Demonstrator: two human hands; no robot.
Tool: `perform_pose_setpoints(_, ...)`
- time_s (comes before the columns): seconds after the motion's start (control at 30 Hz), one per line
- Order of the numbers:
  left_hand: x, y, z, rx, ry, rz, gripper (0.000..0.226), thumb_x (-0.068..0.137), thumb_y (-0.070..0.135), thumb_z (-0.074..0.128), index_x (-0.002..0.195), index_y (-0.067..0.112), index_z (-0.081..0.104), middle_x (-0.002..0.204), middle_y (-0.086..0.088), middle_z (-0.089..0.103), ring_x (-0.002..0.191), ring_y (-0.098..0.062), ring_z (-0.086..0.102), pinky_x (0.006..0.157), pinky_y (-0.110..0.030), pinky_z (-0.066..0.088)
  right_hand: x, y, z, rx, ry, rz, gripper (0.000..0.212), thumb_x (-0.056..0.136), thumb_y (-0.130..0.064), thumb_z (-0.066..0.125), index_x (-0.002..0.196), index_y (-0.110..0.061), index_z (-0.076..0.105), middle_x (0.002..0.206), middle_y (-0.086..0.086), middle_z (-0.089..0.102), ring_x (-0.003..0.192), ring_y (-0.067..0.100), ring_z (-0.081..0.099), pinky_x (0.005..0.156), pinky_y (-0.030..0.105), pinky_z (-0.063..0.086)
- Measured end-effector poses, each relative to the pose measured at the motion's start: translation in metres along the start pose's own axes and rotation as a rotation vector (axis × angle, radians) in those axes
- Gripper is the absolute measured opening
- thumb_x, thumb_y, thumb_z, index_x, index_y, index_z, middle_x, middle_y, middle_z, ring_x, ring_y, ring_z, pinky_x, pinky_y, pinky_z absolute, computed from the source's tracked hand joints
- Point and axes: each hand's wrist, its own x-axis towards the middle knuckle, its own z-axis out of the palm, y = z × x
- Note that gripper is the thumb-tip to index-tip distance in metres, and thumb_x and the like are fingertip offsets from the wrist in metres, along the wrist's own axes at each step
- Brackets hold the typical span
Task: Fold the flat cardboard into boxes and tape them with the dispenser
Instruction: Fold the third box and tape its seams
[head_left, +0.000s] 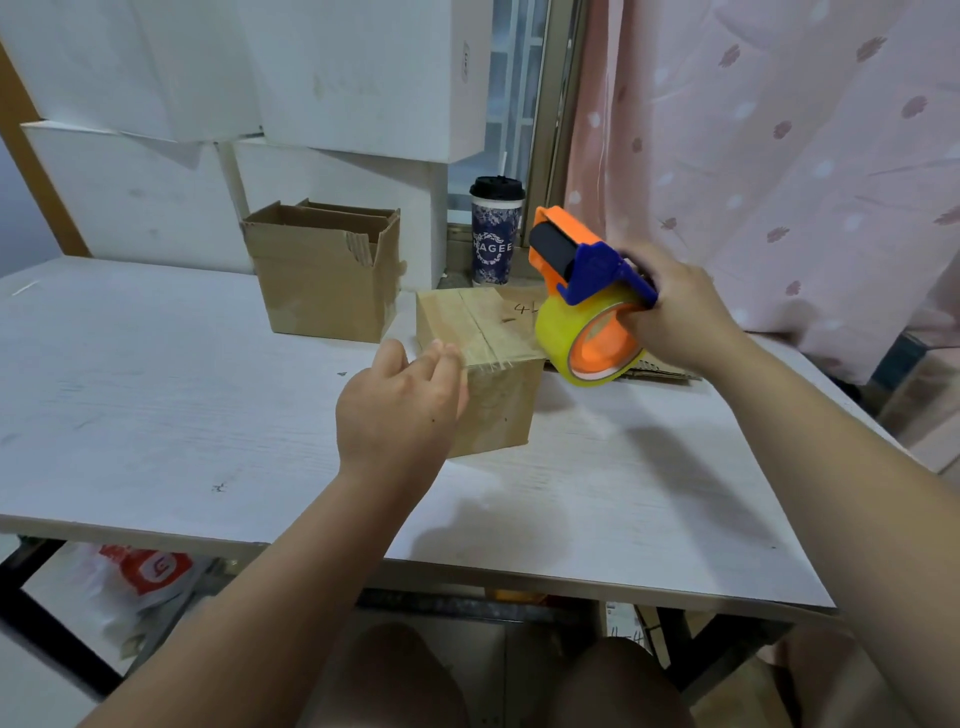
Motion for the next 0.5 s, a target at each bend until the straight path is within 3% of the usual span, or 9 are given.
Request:
perform_pose_setpoints(0.1, 0.001, -0.001, -0.002, -0.005, 0.001, 0.020, 0.009, 0.083, 0.019, 0.069, 0.083, 0.010, 0.072, 0.058, 0.001, 0.064, 0.055, -0.019, 0.046, 0.045, -0.020, 0.019, -0.001, 0.005, 0.004, 0.029, -0.039, 0.045, 0.060, 0.063, 0.001, 0.047, 0.111, -0.034, 0.055, 0.074, -0.030, 0.056, 0.068, -0.017, 0.049, 0.053, 0.001, 0.032)
perform_pose_setpoints(0.23, 0.001, -0.002, -0.004, -0.013, -0.011, 0.045, 0.010, 0.083, 0.018, 0.069, 0.084, 0.008, 0.072, 0.064, -0.001, 0.068, 0.055, -0.021, 0.048, 0.045, -0.021, 0.021, -0.004, 0.010, 0.007, 0.052, -0.011, 0.066, 0.063, 0.068, 0.012, 0.050, 0.105, -0.039, 0.052, 0.076, -0.023, 0.053, 0.070, -0.017, 0.049, 0.052, 0.001, 0.033)
perform_pose_setpoints(0.33, 0.001, -0.002, -0.004, -0.017, -0.008, 0.051, 0.011, 0.084, 0.018, 0.068, 0.086, 0.008, 0.073, 0.067, -0.002, 0.069, 0.055, -0.021, 0.048, 0.045, -0.021, 0.022, -0.004, 0.011, 0.006, 0.050, -0.031, 0.050, 0.059, 0.063, -0.001, 0.048, 0.110, -0.034, 0.056, 0.075, -0.027, 0.056, 0.072, -0.016, 0.049, 0.055, 0.001, 0.034)
perform_pose_setpoints(0.4, 0.001, -0.002, -0.003, -0.020, -0.004, 0.056, 0.011, 0.084, 0.018, 0.068, 0.086, 0.008, 0.072, 0.068, -0.003, 0.070, 0.055, -0.022, 0.049, 0.045, -0.021, 0.023, -0.005, 0.013, 0.009, 0.038, -0.043, 0.055, 0.063, 0.059, -0.007, 0.045, 0.113, -0.037, 0.056, 0.080, -0.039, 0.056, 0.075, -0.017, 0.049, 0.054, 0.001, 0.034)
perform_pose_setpoints(0.47, 0.002, -0.001, -0.003, -0.019, -0.004, 0.054, 0.011, 0.084, 0.018, 0.068, 0.085, 0.008, 0.072, 0.069, -0.003, 0.070, 0.056, -0.022, 0.051, 0.045, -0.021, 0.024, -0.006, 0.017, 0.014, 0.017, -0.037, 0.100, 0.063, 0.059, -0.011, 0.043, 0.106, -0.053, 0.051, 0.084, -0.042, 0.053, 0.075, -0.011, 0.051, 0.055, 0.010, 0.038)
perform_pose_setpoints(0.5, 0.002, -0.001, -0.003, -0.022, -0.001, 0.053, 0.011, 0.084, 0.017, 0.068, 0.085, 0.007, 0.072, 0.069, -0.003, 0.070, 0.057, -0.023, 0.051, 0.045, -0.021, 0.024, -0.007, 0.020, 0.017, 0.009, -0.028, 0.144, 0.062, 0.059, -0.015, 0.043, 0.102, -0.059, 0.047, 0.085, -0.036, 0.056, 0.075, -0.003, 0.054, 0.058, 0.021, 0.043)
